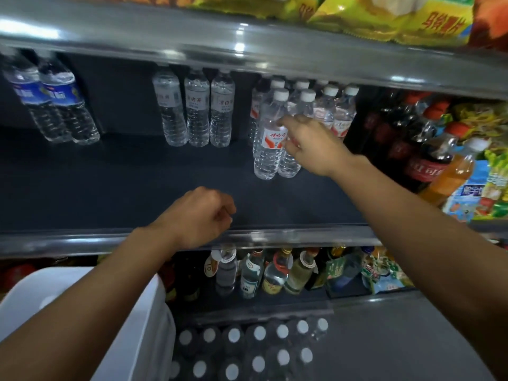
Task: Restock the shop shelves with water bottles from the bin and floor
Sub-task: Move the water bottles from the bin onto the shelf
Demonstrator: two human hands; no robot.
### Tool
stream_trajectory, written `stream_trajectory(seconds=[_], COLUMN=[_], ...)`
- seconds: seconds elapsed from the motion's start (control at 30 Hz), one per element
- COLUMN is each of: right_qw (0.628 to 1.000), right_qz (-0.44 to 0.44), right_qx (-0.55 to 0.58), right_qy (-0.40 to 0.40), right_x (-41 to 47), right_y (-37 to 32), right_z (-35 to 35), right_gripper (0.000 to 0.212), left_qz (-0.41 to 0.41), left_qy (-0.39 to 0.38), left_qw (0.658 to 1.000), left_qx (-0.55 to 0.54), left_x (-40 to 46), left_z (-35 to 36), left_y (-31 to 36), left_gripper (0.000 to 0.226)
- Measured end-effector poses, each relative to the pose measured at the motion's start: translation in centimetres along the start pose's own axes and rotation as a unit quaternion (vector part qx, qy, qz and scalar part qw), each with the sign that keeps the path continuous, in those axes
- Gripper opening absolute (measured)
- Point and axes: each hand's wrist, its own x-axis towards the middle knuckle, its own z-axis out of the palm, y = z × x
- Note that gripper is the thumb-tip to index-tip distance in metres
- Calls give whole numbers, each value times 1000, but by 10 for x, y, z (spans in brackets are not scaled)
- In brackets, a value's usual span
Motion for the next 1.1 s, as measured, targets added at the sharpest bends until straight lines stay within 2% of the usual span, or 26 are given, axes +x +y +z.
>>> stream_trajectory(seconds=[0.17,0.3,0.4,0.53,0.7,0.83,1.0,1.1], right_qw=[994,980,968,956,948,945,922,917], right_qz=[-74,-124,-142,-149,-143,-146,-164,-144], right_qx=[81,148,185,206,181,147,108,105], right_qy=[-22,-48,-94,-145,-219,-255,-335,-357], right_x=[-31,-55,-63,-68,-47,-25,-11,-14], right_y=[-99,-189,-252,-314,-357,-380,-398,-408], right_z=[27,58,86,116,149,180,220,240], right_gripper=[36,33,30,30,28,40,61,58], left_qz=[-23,-68,-107,-150,-184,-195,-191,-186], left_qy=[17,3,9,4,5,3,10,13], left_qw=[999,996,992,987,982,980,981,982], left_qx=[21,62,58,61,50,33,11,-1], left_x=[-55,-114,-159,-213,-252,-261,-262,-260], left_z=[-15,-23,-28,-27,-23,-17,-8,-3], left_y=[-39,-80,-113,-149,-188,-210,-227,-231], left_gripper=[19,6,21,24,25,25,26,25])
